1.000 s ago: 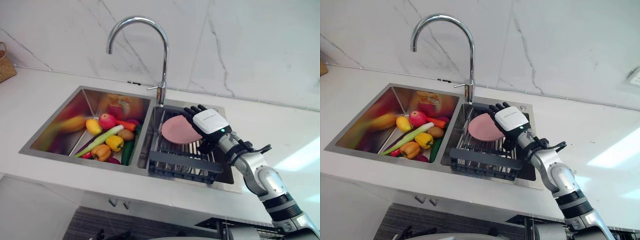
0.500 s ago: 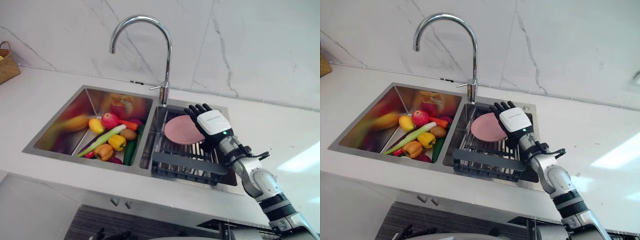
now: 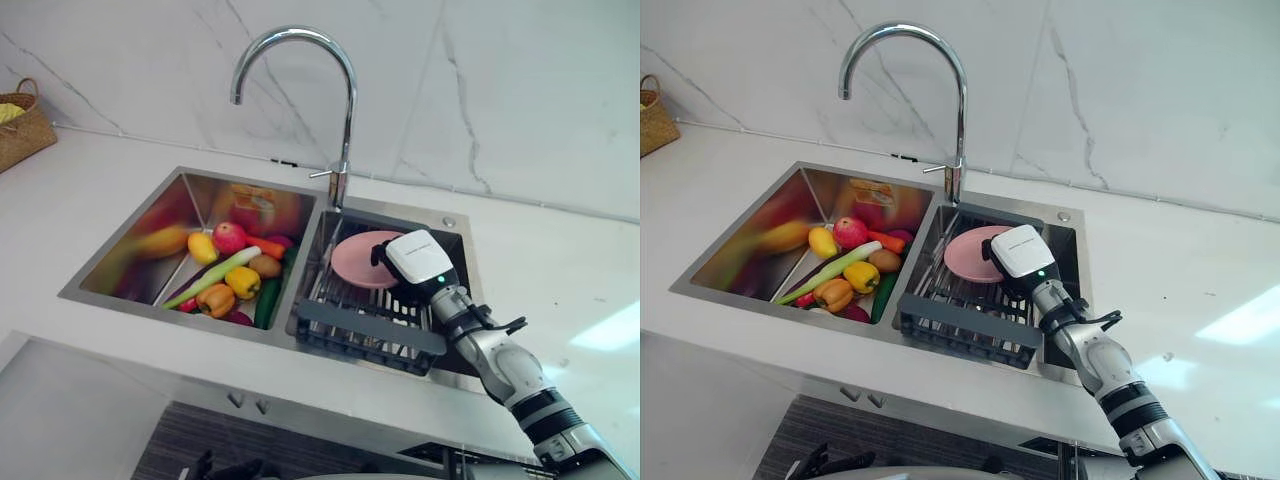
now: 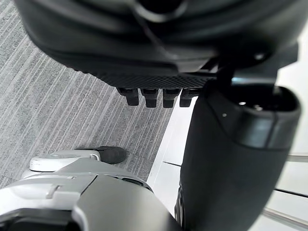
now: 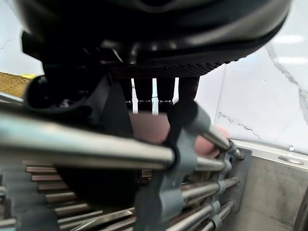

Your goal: Walk over to the sink, pick up the cup, carry it to the dishwasher, place the cup inside the dishwasher, then close the dishwasher door

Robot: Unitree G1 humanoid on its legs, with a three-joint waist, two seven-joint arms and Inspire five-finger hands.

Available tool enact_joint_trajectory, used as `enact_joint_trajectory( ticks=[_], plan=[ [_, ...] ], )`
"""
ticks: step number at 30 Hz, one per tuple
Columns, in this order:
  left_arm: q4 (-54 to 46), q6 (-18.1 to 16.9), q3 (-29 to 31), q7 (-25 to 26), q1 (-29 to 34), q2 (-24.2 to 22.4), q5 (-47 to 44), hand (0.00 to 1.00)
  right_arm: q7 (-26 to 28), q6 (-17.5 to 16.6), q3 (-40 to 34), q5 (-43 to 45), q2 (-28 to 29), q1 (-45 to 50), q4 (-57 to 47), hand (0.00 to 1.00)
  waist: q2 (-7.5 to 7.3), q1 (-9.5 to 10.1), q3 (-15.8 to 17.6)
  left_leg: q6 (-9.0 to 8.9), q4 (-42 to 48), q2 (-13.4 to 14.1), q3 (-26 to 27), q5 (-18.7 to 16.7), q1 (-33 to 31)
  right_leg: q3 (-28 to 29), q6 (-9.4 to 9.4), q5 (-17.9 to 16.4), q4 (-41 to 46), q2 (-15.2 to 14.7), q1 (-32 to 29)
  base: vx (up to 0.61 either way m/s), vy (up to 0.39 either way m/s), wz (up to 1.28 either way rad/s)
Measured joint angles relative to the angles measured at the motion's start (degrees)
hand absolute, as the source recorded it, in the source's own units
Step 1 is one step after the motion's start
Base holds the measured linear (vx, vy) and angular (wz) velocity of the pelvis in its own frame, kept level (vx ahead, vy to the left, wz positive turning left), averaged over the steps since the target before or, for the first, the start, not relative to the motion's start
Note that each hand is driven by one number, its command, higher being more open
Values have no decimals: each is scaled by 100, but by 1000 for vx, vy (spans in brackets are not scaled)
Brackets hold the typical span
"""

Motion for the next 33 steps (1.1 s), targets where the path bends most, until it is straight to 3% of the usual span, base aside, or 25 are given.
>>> enact_joint_trajectory(
  ticks=[9, 14, 18, 23, 33],
  plan=[
    [-8, -107, -14, 3, 34, -3, 11, 100, -382, -16, 37, 17, -21, -193, 229, 0, 48, 9, 34, 6, 2, 1, -42, 6, -12, -26, 0, 1, 0, -1, 7, 2, 8, 2],
    [-46, -185, -7, 7, 113, -7, 10, 100, -689, 51, -81, 542, -88, -192, 60, 0, 76, -74, 52, 6, 3, 2, -24, 5, -13, -8, 0, 2, 0, -1, -3, 0, 0, 0],
    [-46, -227, -6, 16, 129, -25, 11, 100, -1056, 193, -906, 1294, -87, -194, -505, 0, 180, -89, 114, 7, 16, 7, 32, -3, -1, 46, 0, 4, 0, 6, -12, 2, 4, -5],
    [-46, -230, -3, 100, 152, -28, 17, 100, -1344, 348, -1701, 1839, -112, -210, -933, 0, 197, -129, 121, 10, 24, 13, 99, -34, 30, 114, 2, 4, 1, 13, -13, 11, 11, -8],
    [-46, -324, -6, 241, 178, -42, 235, 100, -1391, 491, -1993, 2027, -172, -111, -1177, 0, 197, -250, 121, 7, 94, 17, 155, -95, 23, 170, 5, 5, 1, 11, -16, 3, 6, -2]
  ],
)
